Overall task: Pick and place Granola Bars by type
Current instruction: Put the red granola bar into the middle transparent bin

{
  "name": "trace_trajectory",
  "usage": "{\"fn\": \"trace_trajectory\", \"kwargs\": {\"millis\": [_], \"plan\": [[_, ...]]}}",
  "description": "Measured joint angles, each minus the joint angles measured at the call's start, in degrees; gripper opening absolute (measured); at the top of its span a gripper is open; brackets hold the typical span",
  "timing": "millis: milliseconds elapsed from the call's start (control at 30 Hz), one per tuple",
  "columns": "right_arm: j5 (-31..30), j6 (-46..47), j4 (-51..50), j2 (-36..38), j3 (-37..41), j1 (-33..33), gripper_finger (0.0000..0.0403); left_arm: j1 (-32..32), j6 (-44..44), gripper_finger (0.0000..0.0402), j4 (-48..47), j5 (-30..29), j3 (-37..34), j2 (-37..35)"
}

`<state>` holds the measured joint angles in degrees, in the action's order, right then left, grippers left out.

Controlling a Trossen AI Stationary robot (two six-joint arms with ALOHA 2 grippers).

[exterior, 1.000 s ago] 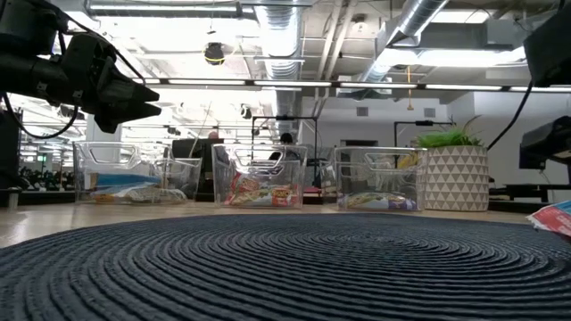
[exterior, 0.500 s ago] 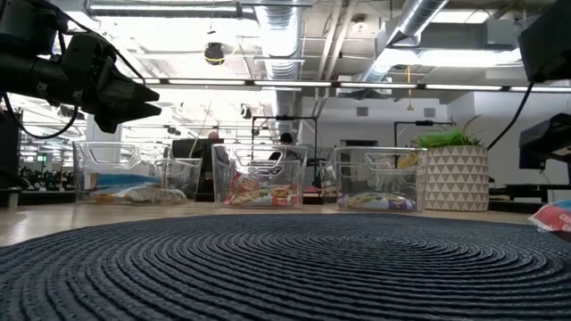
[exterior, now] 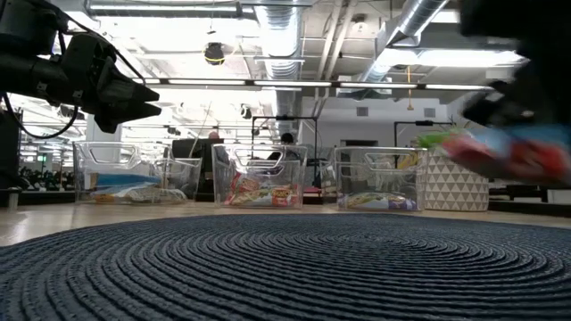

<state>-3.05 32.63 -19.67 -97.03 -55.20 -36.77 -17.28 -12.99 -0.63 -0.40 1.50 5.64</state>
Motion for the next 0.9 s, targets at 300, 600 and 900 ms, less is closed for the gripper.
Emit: {"fn": "trace_trajectory", "kwargs": {"millis": [300,600,900], "plan": [[0.12,-10.16,2.55,-0.02,-5.98,8.65,0.0033,-0.01,-0.04,0.0211,-0.16,0.0,0.0,-0.01],[0.16,-19.72,3.99,-0.02,-15.48,18.6,0.0028,0.01,0.08,0.0211,-0.28,0.0,0.01,-0.01],[0.31,-26.24,7.75,-0.02,-24.14,28.5,0.0031,0.0,0.01,0.0211,-0.32,0.0,0.02,0.01]]}}
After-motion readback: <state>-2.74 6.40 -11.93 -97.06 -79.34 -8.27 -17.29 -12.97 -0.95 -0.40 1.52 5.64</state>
